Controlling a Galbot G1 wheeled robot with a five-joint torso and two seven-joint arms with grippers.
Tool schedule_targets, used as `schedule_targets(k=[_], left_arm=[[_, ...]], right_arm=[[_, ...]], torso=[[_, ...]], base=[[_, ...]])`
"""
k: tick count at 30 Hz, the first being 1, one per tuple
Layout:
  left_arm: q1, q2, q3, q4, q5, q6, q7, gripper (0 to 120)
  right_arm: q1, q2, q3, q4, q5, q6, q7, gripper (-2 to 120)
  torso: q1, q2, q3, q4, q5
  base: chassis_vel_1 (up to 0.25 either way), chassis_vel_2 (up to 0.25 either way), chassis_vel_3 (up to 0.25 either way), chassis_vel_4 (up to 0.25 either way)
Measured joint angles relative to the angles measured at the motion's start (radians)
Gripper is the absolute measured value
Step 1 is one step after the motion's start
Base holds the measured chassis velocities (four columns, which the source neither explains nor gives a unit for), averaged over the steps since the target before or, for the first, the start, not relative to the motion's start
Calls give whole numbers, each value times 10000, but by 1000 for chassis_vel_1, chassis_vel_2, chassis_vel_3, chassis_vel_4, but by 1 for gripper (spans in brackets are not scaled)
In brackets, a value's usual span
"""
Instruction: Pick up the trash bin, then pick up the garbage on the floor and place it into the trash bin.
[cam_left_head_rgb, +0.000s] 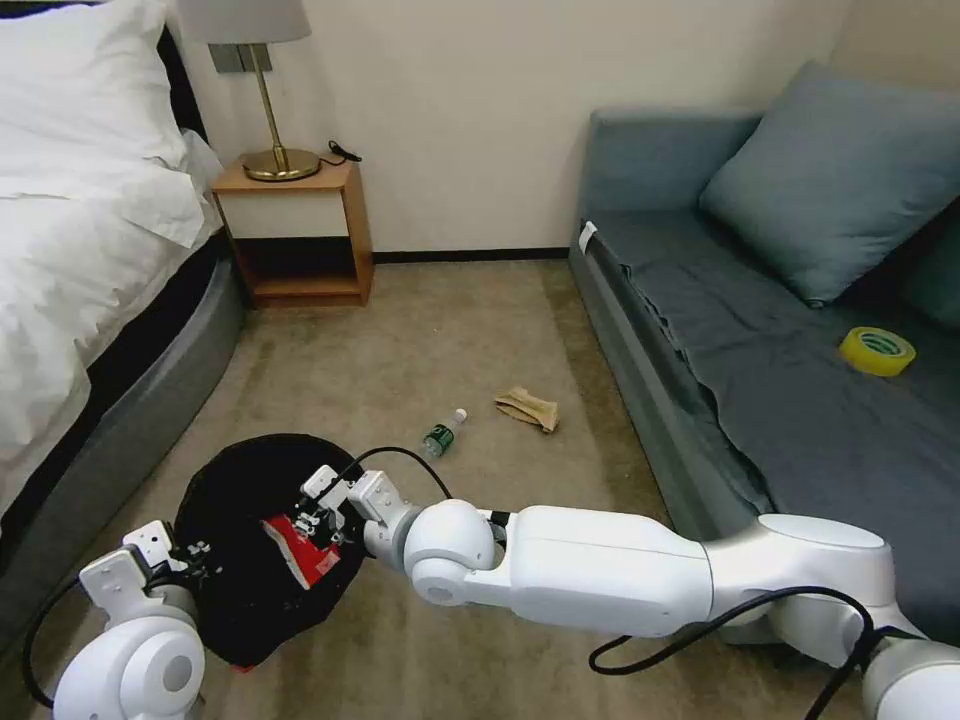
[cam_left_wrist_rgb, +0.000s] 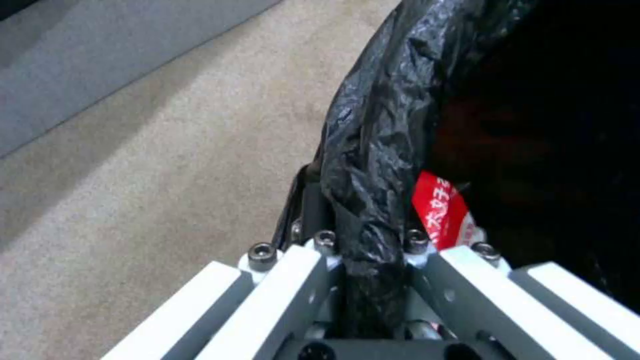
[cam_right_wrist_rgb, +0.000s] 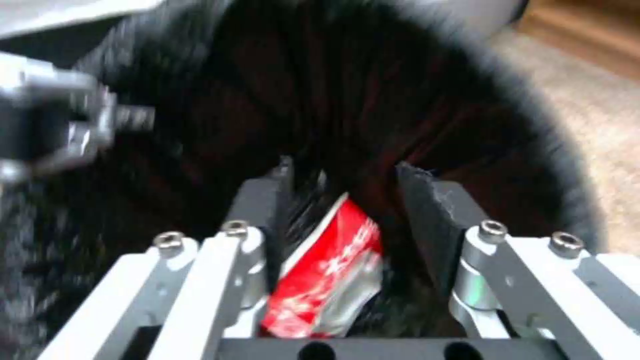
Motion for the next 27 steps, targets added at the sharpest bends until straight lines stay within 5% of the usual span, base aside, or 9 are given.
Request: schedule_targets(k=[5,7,8,10,13,16,22,27], left_arm=[[-14,32,-48,0,-3,0,9,1],[-3,68,-122,0,-12,-14,36,1],[-3,68,-122,0,-12,-14,36,1],[12,91,-184,-11,-41,-33,108,1],[15,99,-213,-14,-52,-52,132,1],[18,99,-284,-17,-61,-78,151,1],[16,95,-454,-30,-61,-109,219,1],[46,199,-548,-105,-86,-117,247,1]], right_arm=[[-199,-902,1187,702,-296,85,72,62],[-773,-2290,2645,1379,-740,389,-35,73],[-773,-2290,2645,1379,-740,389,-35,73],[-1847,-3325,4150,2026,-1575,945,-432,82],[-2610,-3829,5136,2391,-2265,1441,-551,88],[-5470,-4647,8552,3662,-3979,2171,-569,99],[-9800,-3849,11907,5203,-5595,2459,-142,100],[-11839,-2860,12291,5520,-7074,2910,91,100]], torso=[[0,0,0,5,3],[0,0,0,-3,3],[0,0,0,-3,3],[0,0,0,-12,6],[0,0,0,-8,7],[0,1,-1,-1,5],[-1,1,-2,-5,0],[0,2,-2,-4,0]], base=[[0,0,0,0],[0,0,0,0],[0,0,0,0],[0,0,0,0],[0,0,0,0],[0,0,0,0],[0,0,0,0],[0,0,0,0]])
